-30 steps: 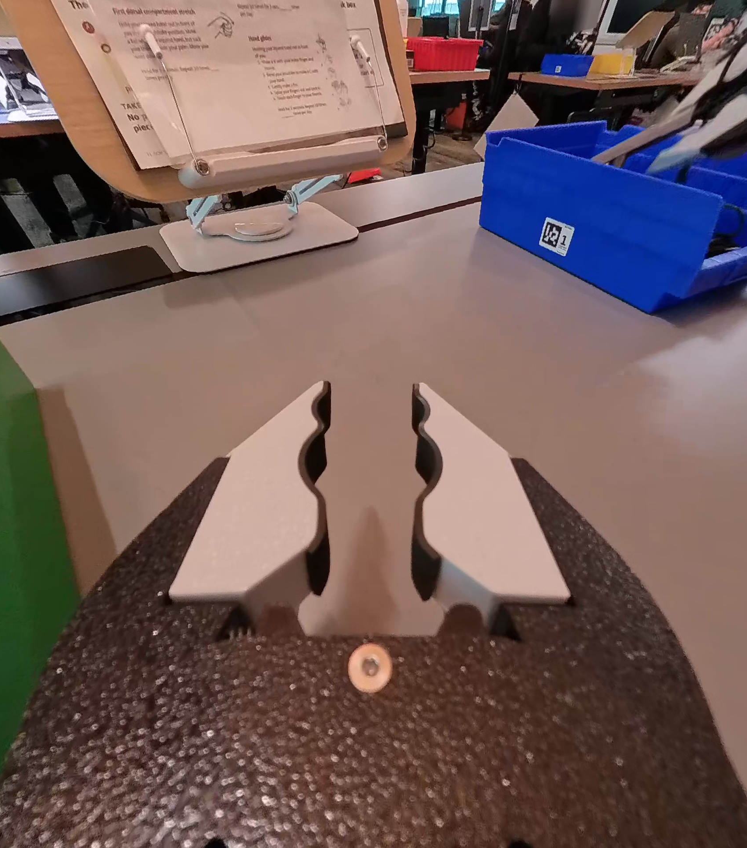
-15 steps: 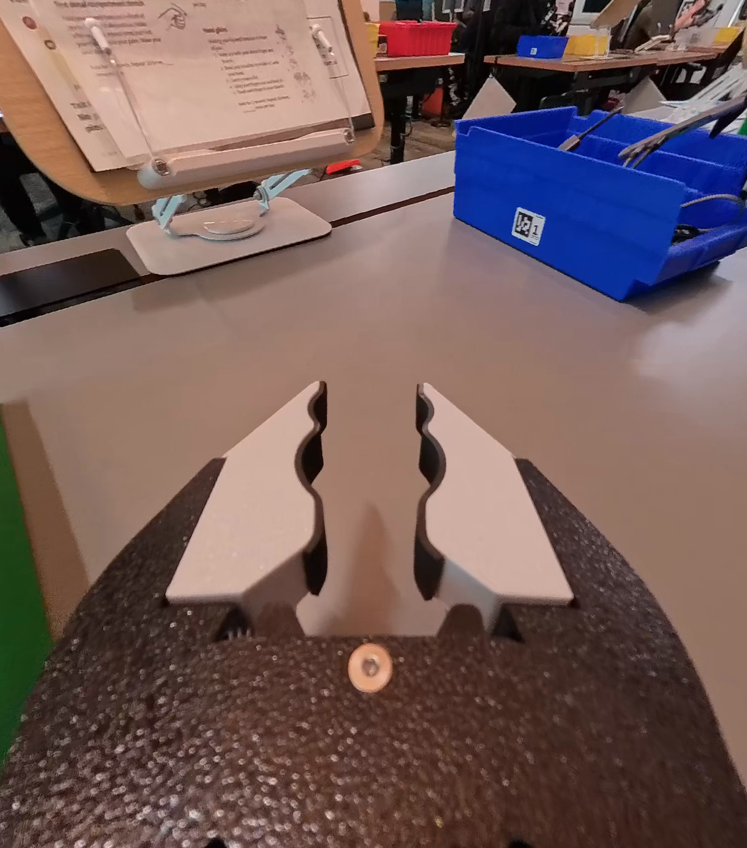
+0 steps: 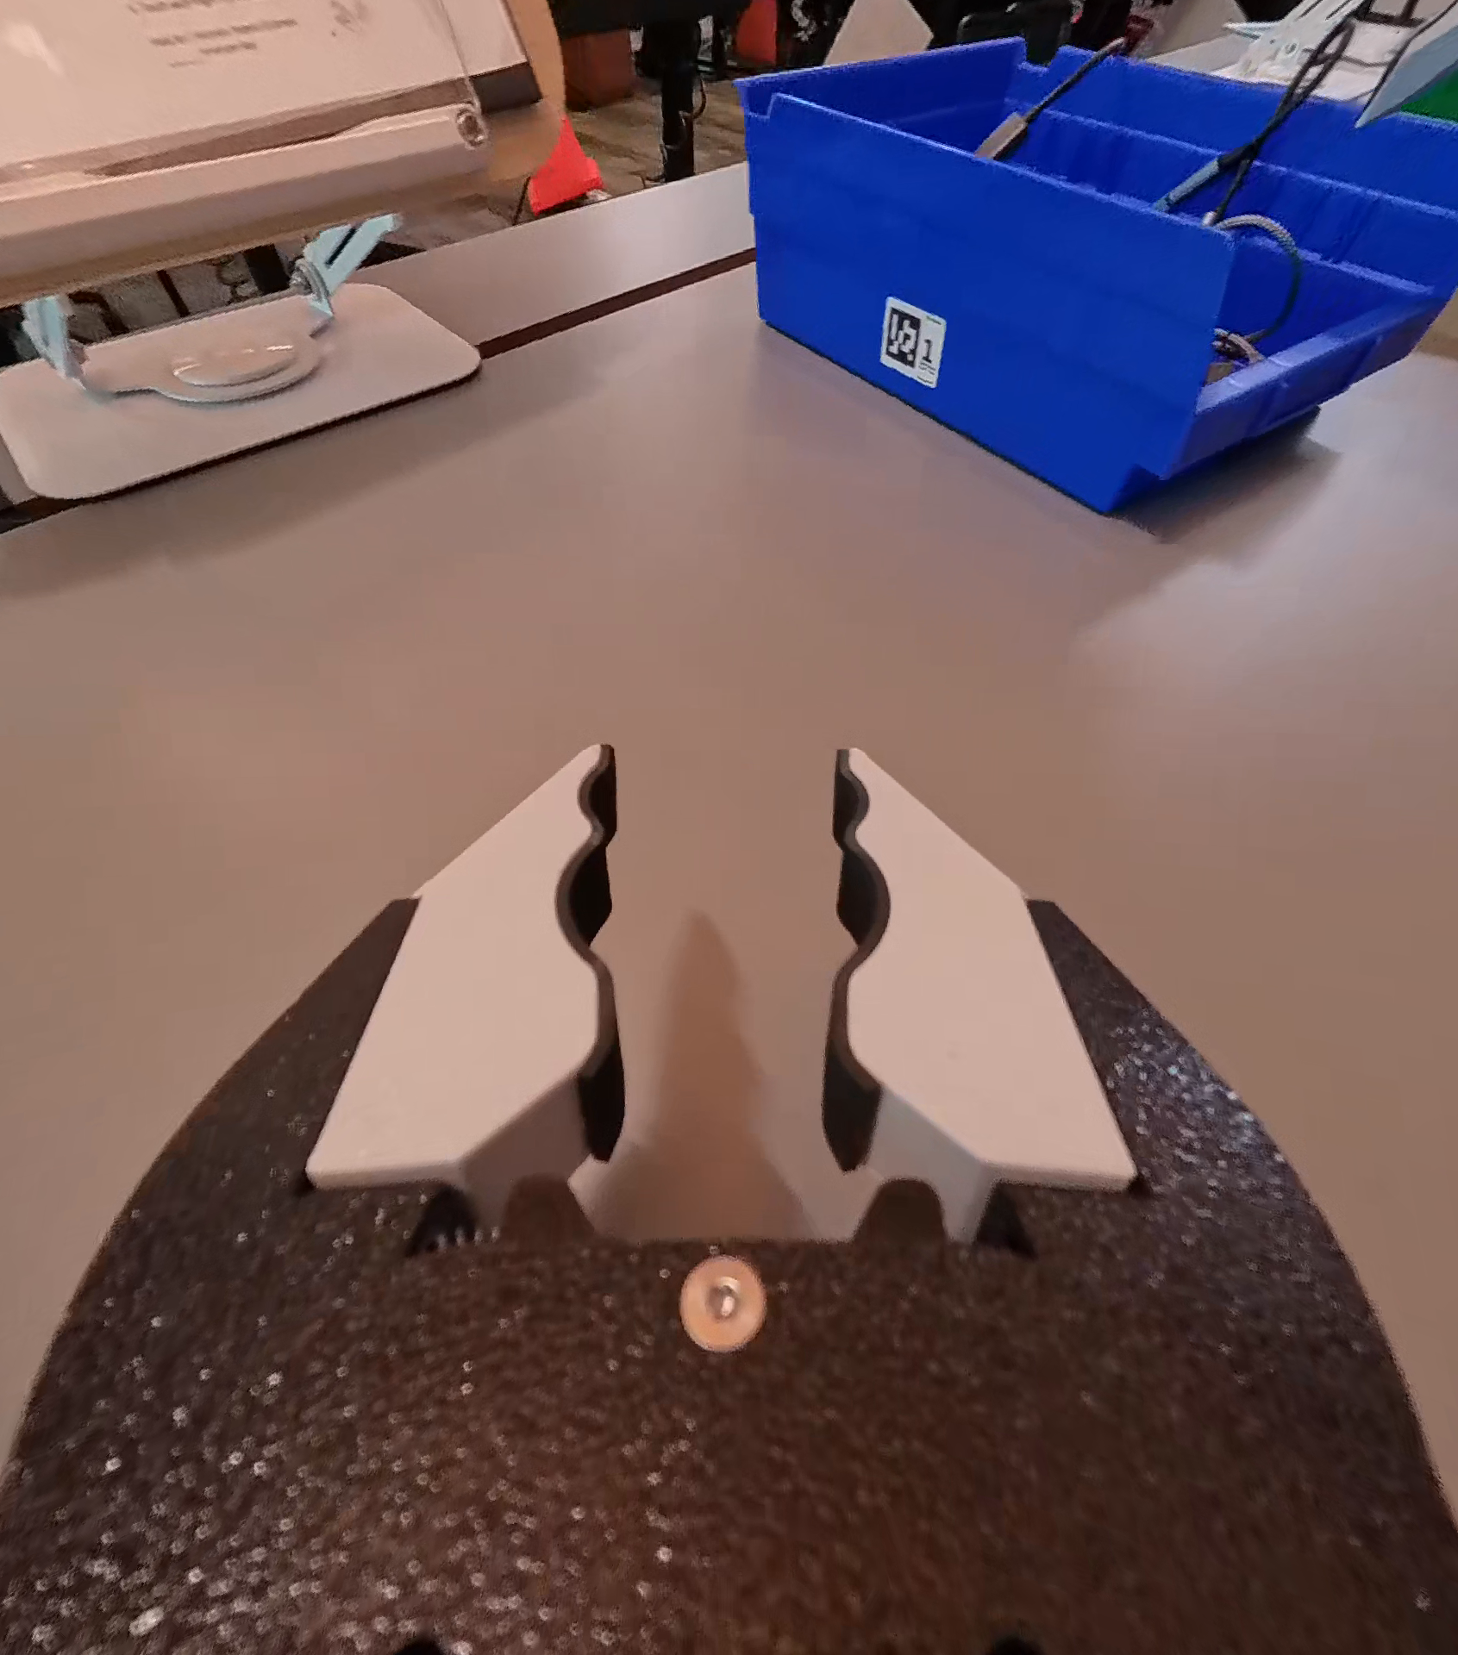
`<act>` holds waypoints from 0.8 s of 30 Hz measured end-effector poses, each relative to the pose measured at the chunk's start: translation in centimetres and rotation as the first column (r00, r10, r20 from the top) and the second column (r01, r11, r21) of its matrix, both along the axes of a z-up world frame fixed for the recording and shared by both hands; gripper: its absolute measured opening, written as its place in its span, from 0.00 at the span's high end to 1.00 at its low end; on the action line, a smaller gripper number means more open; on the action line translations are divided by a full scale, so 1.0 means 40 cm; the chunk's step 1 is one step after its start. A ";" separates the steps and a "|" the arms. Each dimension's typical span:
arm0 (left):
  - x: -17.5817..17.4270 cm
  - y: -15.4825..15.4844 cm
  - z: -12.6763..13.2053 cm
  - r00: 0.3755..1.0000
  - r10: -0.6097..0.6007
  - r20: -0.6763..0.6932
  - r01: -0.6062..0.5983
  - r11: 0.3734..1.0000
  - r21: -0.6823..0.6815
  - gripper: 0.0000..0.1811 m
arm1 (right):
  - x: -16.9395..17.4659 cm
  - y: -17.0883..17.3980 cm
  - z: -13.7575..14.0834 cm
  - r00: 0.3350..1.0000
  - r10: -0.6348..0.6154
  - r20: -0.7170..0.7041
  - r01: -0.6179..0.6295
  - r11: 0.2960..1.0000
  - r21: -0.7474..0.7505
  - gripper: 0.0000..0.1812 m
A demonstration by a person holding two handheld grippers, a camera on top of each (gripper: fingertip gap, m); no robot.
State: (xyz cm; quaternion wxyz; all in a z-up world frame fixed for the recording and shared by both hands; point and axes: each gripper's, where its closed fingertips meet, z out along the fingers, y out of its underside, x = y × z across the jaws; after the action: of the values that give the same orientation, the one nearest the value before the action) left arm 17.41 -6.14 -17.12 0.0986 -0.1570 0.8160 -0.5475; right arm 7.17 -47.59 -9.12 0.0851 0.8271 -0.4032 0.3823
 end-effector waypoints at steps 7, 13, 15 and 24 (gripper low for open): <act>-0.045 -0.114 0.047 0.997 -0.064 0.043 0.063 0.998 0.010 0.68 | -0.163 0.064 0.055 0.895 -0.312 0.320 0.165 0.897 0.411 0.35; -0.148 -0.384 0.161 0.987 -0.155 -0.030 0.149 0.977 -0.152 0.53 | -0.250 0.174 -0.077 0.755 -0.490 0.437 0.164 0.785 0.597 0.35; -0.164 -0.480 0.149 0.989 -0.142 -0.041 0.138 0.986 -0.096 0.43 | -0.253 0.177 -0.115 0.729 -0.532 0.430 0.212 0.773 0.598 0.36; -0.093 -0.720 0.076 0.976 0.099 -0.193 -0.063 0.980 0.188 0.40 | -0.245 0.231 -0.070 0.739 -0.501 0.450 0.225 0.814 0.536 0.37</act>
State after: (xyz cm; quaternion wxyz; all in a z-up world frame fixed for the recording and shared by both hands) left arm 13.68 -34.95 -14.08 0.0517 -0.2353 0.8610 -0.4480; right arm -2.64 -38.35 -11.91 -0.1576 0.5713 -0.6439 0.4839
